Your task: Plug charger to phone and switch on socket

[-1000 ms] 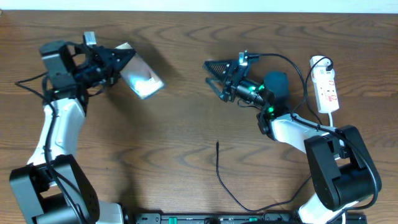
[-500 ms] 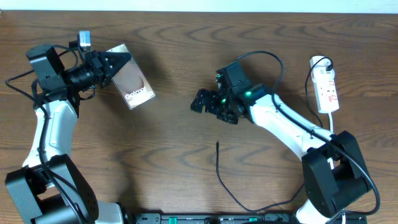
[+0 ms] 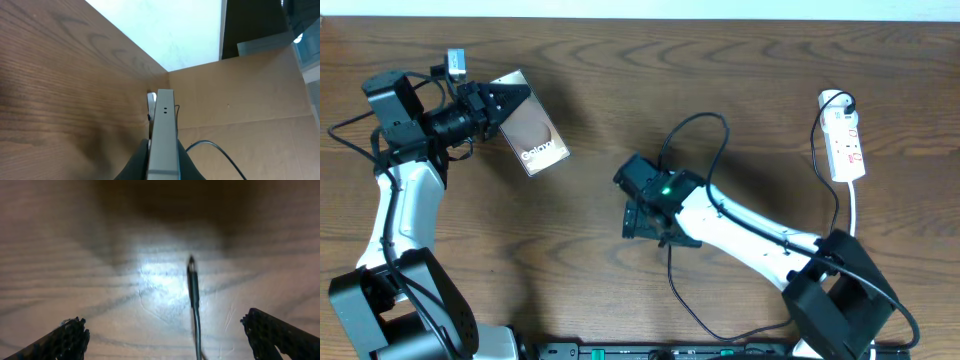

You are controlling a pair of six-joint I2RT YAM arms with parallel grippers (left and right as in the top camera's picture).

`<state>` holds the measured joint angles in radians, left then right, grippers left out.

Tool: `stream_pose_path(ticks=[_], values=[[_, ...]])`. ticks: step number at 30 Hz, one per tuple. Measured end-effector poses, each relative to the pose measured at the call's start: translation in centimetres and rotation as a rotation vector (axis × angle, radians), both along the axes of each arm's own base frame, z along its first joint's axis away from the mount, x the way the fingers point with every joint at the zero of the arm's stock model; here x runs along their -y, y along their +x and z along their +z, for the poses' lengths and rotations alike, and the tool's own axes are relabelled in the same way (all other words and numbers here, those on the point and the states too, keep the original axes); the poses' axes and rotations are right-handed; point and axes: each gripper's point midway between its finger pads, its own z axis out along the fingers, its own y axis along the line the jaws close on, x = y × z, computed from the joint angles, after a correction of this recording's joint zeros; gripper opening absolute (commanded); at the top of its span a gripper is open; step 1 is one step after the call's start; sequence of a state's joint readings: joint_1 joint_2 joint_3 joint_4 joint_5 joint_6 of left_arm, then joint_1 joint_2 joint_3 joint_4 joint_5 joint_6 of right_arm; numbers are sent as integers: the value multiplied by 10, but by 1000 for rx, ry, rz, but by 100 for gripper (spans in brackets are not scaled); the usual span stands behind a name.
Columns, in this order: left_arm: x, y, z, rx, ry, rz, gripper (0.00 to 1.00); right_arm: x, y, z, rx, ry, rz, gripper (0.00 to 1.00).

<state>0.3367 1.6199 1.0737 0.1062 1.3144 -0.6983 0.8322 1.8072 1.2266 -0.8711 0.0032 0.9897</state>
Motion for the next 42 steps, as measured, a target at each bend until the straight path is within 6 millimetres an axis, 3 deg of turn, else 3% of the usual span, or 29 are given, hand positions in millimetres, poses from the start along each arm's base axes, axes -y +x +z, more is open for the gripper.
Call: stream_pose_path(ticks=[10,17,23,27,30,31,35,39,42], values=[[0,0,0,-1,0,-1,7,13,-20,-20,-59,-52,-51,98],[0,0,0,11,9,-3,7,12,-23,-25,-83,-50,-61,97],[0,0,0,12,10,-3,7,17,-27,-46,-188,-47,-95,98],[0,0,0,13,10,-4,7,19,-23,-45,-218,-15,-111,95],[0,0,0,14,11,-4,7,19,-23,-45,-233,0,-109,82],[0,0,0,15,12,-4,8,18,-23,-45,-236,5,-105,72],[0,0,0,15,11,-4,8,16,-22,-45,-240,22,-92,51],[0,0,0,15,12,-4,7,13,-22,-44,-241,37,-84,39],[0,0,0,15,11,-4,7,11,-21,-44,-241,45,-82,38]])
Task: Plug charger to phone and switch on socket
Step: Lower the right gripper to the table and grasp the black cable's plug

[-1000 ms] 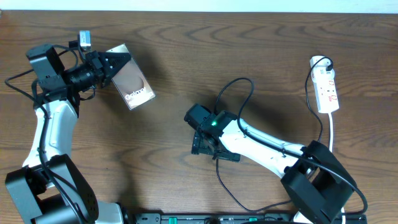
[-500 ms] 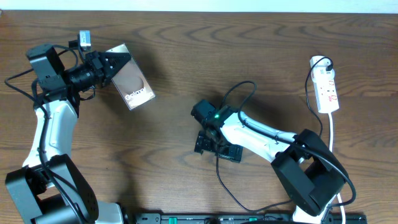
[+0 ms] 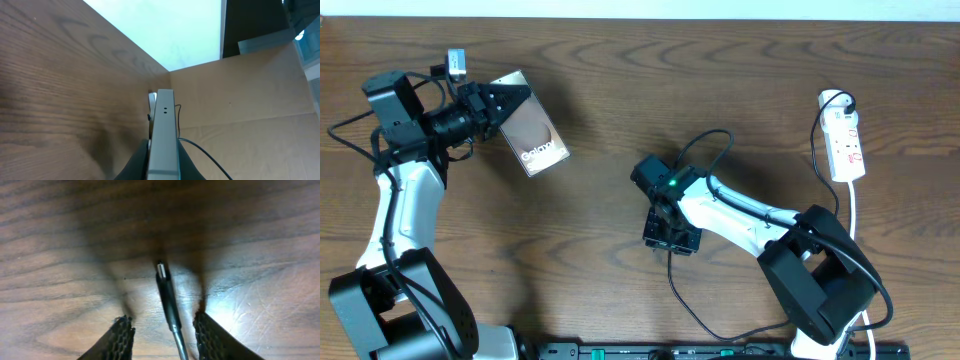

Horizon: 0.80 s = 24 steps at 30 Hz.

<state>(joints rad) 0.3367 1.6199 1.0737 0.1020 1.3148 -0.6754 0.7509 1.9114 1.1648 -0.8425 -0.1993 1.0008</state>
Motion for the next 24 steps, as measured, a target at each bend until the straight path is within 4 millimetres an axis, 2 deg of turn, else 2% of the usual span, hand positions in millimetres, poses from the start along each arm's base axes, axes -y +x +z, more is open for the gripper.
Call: stream_pose_path(ticks=[14,21,24], values=[[0,0,0,0,0,0,7,-1,3,0,-13,25,-15,37],[0,0,0,0,0,0,7,-2,11,1,3,48,-22,26],[0,0,0,0,0,0,7,-1,14,1,7,53,-26,15]])
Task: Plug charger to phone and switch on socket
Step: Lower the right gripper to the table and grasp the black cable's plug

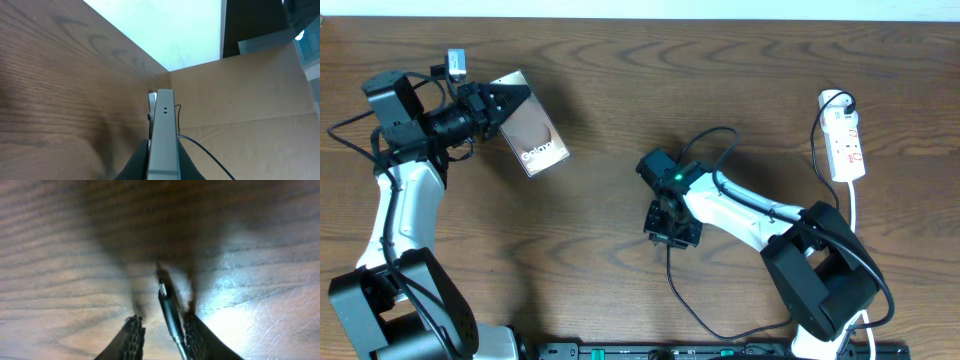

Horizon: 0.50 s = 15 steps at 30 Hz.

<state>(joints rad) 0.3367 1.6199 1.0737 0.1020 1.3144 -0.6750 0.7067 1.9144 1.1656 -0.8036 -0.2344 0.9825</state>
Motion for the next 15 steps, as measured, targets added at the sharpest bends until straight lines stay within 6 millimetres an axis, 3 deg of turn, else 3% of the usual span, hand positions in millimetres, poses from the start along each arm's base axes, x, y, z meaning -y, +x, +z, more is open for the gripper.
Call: stream_pose_path(ticks=[5,12,15], values=[[0,0,0,0,0,0,8,2,3,-1,5,0,-1,2],[0,0,0,0,0,0,7,-1,5,0,15,14,16,1],[0,0,0,0,0,0,7,-17,14,1,52,104,72,1]])
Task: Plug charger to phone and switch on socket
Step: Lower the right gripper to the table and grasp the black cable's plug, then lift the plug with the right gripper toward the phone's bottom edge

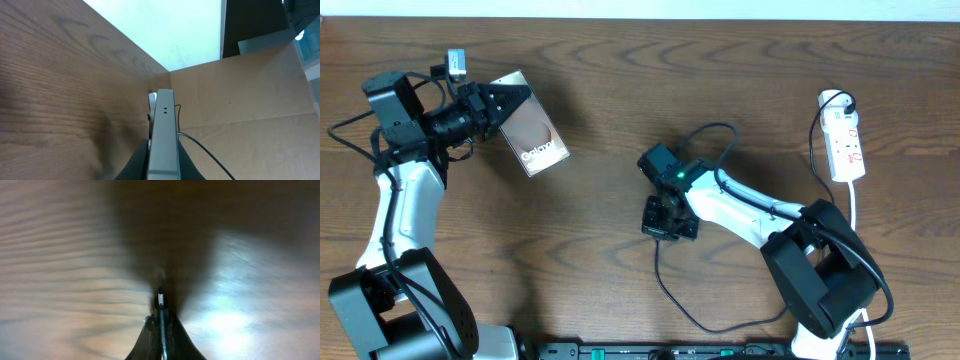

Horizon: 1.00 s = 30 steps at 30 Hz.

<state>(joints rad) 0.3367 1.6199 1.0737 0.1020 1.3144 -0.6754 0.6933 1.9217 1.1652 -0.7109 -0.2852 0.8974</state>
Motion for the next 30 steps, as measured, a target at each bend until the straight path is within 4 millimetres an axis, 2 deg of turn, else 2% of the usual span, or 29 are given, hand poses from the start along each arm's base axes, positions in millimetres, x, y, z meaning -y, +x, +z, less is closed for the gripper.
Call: stream_pose_path(ticks=[1,3,4,5,7,9,12,17,19,24,30], values=[[0,0,0,0,0,0,7,-13,7,2,29,72,39,1],[0,0,0,0,0,-1,7,-51,22,13,107,306,175,1],[0,0,0,1,0,0,7,-60,23,18,125,369,219,1],[0,0,0,1,1,0,7,-82,26,36,178,532,323,1],[0,0,0,2,1,0,7,-107,23,67,272,752,490,1],[0,0,0,2,1,-1,7,-116,17,84,315,862,585,1],[0,0,0,3,2,-1,8,-119,8,95,337,946,662,1],[0,1,2,22,8,-1,7,-118,5,103,374,1008,733,1],[-1,2,5,41,15,-1,8,-116,8,107,405,1035,756,1],[-1,3,6,56,20,-1,7,-114,24,134,552,1178,832,1],[-1,3,7,58,20,-1,8,-109,44,127,593,1276,834,1]])
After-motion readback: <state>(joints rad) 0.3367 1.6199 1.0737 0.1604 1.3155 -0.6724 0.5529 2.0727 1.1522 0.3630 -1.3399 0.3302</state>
